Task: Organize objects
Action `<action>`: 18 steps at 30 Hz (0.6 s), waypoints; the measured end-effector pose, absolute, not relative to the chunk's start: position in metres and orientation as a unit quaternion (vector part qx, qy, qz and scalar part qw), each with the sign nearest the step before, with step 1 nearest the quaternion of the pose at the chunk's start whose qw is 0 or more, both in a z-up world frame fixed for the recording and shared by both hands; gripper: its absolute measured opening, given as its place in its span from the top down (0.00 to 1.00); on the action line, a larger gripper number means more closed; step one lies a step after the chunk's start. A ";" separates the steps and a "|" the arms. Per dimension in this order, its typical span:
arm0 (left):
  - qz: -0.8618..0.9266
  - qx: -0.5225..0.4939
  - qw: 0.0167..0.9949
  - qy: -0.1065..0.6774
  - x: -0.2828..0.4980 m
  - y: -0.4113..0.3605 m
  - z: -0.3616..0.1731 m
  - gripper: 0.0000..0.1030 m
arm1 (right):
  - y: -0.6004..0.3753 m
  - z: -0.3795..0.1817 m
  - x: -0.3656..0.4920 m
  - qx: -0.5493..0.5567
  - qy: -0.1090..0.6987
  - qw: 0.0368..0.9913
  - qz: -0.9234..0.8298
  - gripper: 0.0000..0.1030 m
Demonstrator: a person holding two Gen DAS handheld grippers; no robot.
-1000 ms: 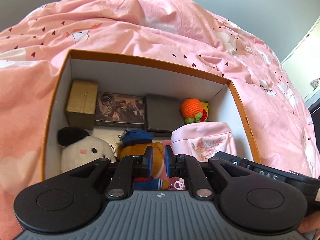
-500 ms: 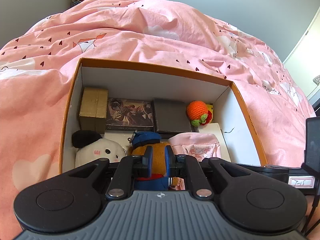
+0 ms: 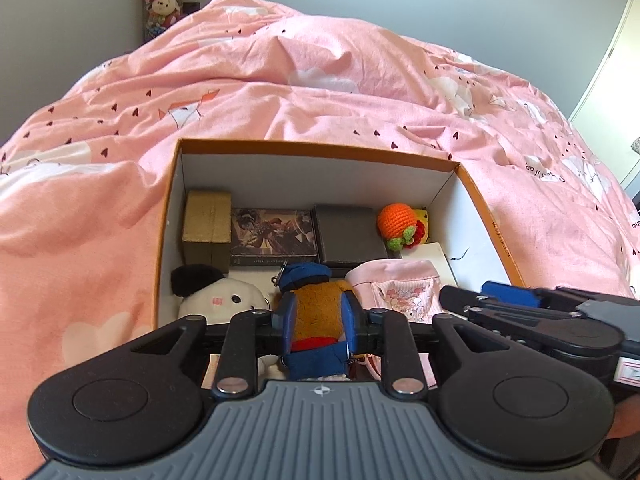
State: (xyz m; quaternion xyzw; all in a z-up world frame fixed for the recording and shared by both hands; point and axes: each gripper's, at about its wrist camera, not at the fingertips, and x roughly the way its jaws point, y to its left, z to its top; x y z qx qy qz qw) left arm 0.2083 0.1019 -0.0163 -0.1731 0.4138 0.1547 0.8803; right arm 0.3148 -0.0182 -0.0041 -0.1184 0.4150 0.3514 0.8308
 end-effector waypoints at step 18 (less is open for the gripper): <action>0.181 -0.074 0.927 0.320 0.137 0.072 0.038 0.20 | -0.080 0.087 0.210 -0.067 0.261 0.872 0.409 0.38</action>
